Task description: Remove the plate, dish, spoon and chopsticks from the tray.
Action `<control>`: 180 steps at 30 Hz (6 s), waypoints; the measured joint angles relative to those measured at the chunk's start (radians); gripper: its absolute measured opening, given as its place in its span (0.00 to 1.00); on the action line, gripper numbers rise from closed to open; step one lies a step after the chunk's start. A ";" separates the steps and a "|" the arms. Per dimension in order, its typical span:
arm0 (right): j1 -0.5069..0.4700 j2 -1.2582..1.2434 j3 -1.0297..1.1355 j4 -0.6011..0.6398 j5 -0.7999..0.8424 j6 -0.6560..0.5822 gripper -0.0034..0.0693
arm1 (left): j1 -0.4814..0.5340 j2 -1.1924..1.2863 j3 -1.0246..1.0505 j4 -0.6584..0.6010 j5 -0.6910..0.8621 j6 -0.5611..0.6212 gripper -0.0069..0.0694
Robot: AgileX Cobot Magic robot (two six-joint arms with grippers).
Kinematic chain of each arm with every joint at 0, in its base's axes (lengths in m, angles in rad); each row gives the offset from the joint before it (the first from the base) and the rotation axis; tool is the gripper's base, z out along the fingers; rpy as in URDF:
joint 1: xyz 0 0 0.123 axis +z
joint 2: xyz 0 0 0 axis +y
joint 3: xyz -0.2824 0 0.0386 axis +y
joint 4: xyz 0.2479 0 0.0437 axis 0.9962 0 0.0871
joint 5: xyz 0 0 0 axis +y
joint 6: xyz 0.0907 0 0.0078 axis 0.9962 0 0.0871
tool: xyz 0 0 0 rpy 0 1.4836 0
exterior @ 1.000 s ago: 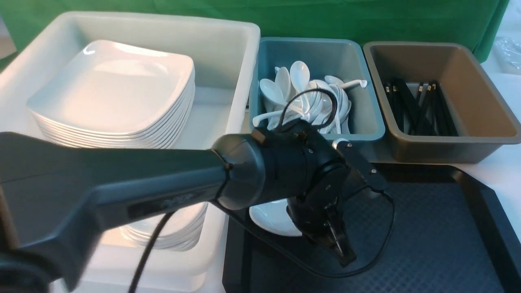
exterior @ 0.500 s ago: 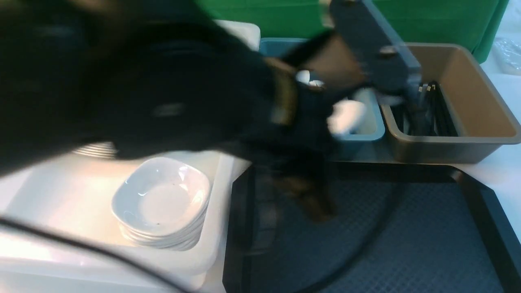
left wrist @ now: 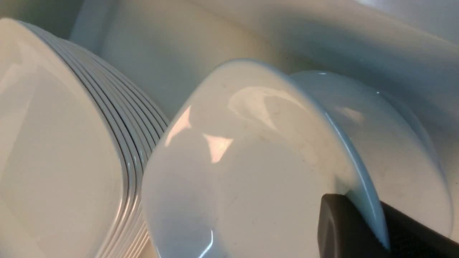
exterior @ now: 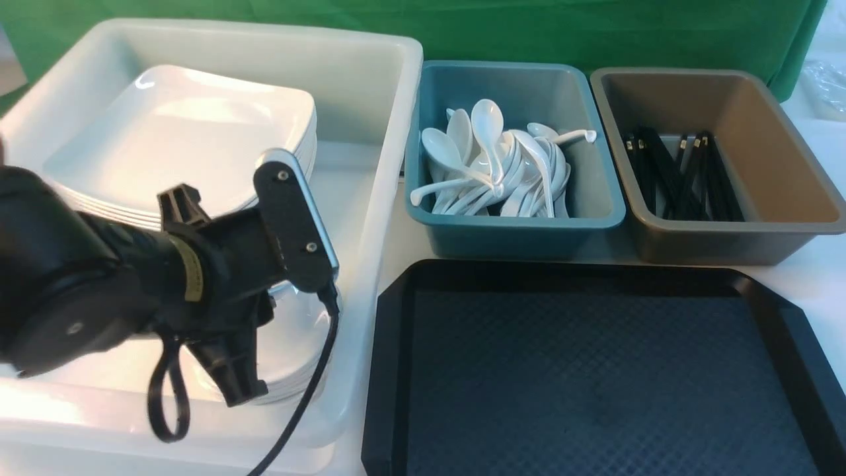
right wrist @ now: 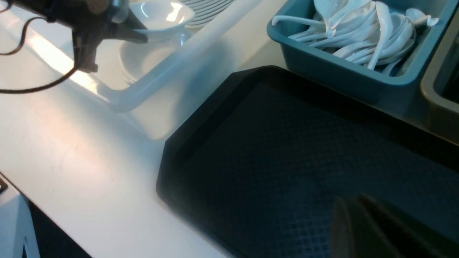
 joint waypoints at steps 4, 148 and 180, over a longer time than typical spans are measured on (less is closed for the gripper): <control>0.000 0.005 0.012 0.008 -0.006 -0.006 0.12 | 0.010 0.052 0.000 -0.001 -0.021 0.005 0.13; -0.829 -0.560 0.985 0.085 -0.693 -0.186 0.22 | 0.612 -1.302 0.838 -0.466 -0.321 -0.347 0.09; -0.829 -0.560 0.985 0.085 -0.693 -0.186 0.29 | 0.612 -1.303 0.838 -0.465 -0.323 -0.347 0.09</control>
